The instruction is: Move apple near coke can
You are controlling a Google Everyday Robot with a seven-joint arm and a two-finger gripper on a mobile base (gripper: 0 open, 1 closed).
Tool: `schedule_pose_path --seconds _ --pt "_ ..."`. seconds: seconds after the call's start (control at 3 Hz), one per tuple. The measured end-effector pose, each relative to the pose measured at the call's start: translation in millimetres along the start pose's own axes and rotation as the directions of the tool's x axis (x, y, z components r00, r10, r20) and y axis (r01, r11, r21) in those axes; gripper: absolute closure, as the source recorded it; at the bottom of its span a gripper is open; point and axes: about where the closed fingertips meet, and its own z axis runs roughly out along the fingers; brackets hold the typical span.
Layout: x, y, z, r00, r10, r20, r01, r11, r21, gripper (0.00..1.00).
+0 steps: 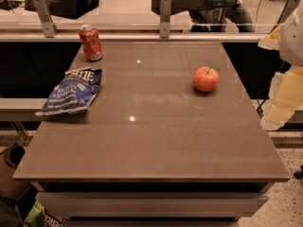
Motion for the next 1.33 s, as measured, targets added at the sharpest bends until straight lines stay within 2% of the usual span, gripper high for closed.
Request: schedule_pose_path --seconds 0.33,0.67,1.0,1.33 --pt "0 0 0 1.000 0.000 0.000 0.000 1.0000 0.000 0.00" --pt "-5 -1 10 0.997 0.029 0.077 -0.029 0.9996 -0.001 0.00" --pt "-13 -7 33 0.981 0.080 0.177 -0.082 0.9966 0.004 0.00" --pt "-21 -24 57 0.953 0.135 0.270 -0.147 0.9887 0.026 0.00"
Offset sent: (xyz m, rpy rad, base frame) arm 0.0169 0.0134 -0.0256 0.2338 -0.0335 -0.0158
